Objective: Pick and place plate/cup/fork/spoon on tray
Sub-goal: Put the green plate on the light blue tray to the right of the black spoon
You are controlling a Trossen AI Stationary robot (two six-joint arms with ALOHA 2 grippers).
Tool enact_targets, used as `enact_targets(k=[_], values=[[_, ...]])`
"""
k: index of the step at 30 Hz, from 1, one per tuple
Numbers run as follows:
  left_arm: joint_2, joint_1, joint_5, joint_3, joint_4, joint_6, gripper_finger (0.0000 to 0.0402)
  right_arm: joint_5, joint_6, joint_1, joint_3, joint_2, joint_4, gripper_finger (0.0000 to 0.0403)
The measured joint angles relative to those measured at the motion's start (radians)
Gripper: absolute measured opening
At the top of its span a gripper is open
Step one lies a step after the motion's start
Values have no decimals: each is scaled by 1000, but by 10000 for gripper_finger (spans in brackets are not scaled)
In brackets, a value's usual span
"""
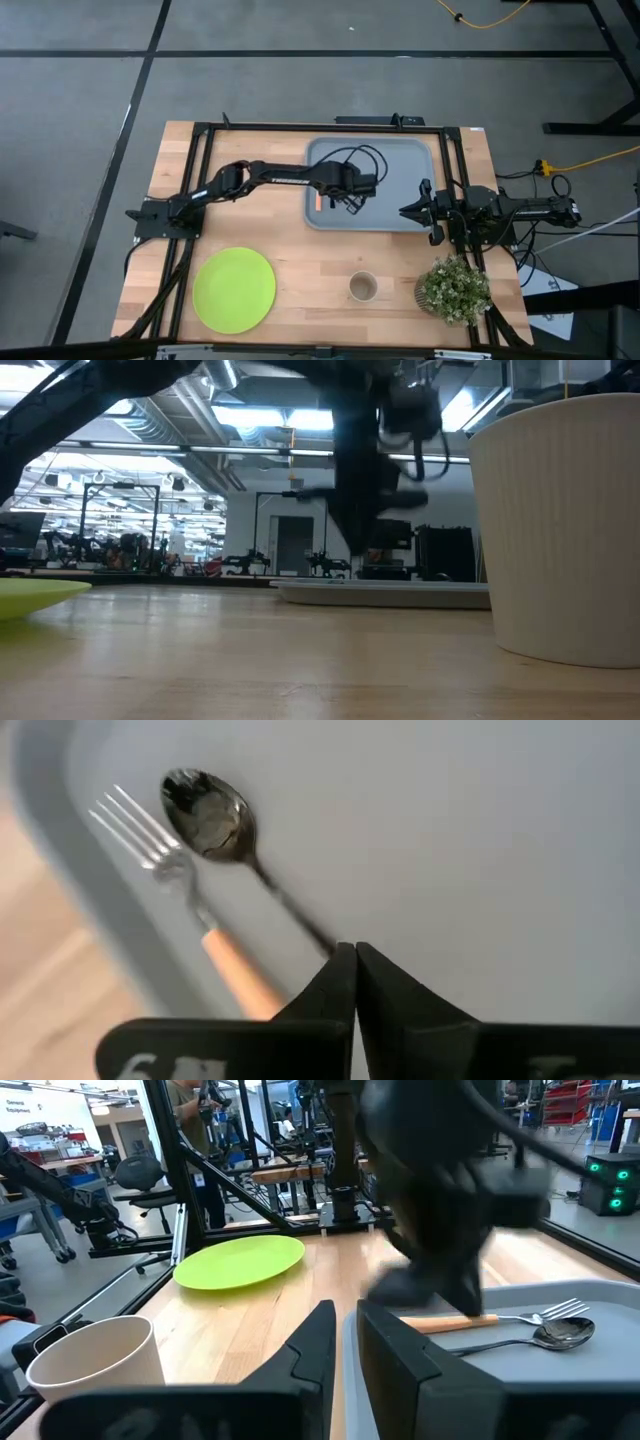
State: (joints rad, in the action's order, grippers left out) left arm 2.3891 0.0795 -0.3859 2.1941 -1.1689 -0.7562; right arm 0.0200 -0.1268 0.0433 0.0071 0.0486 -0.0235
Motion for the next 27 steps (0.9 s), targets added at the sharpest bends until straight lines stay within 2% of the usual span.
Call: enact_targets(k=[3,6,8,12,17,20,24,27], values=[[-1,-40,1,85,-204,83,0,0,1,0,0,0,0,51],[-1,-75,3,114,-381,60,0,0,1,0,0,0,0,51],[-1,-95,4,106,-409,32,0,0,2,0,0,0,0,51],[-1,-145,53,87,-400,154,0,0,3,0,0,0,0,51],[-1,-214,91,3,-402,232,0,0,3,0,0,0,-1,51],[-41,-248,89,-64,-402,229,0,0,4,0,0,0,-2,51],[-127,-290,55,-230,-397,85,0,0,1,0,0,0,-2,51],[-250,-316,48,-391,-399,-72,0,0,4,0,0,0,-1,51]])
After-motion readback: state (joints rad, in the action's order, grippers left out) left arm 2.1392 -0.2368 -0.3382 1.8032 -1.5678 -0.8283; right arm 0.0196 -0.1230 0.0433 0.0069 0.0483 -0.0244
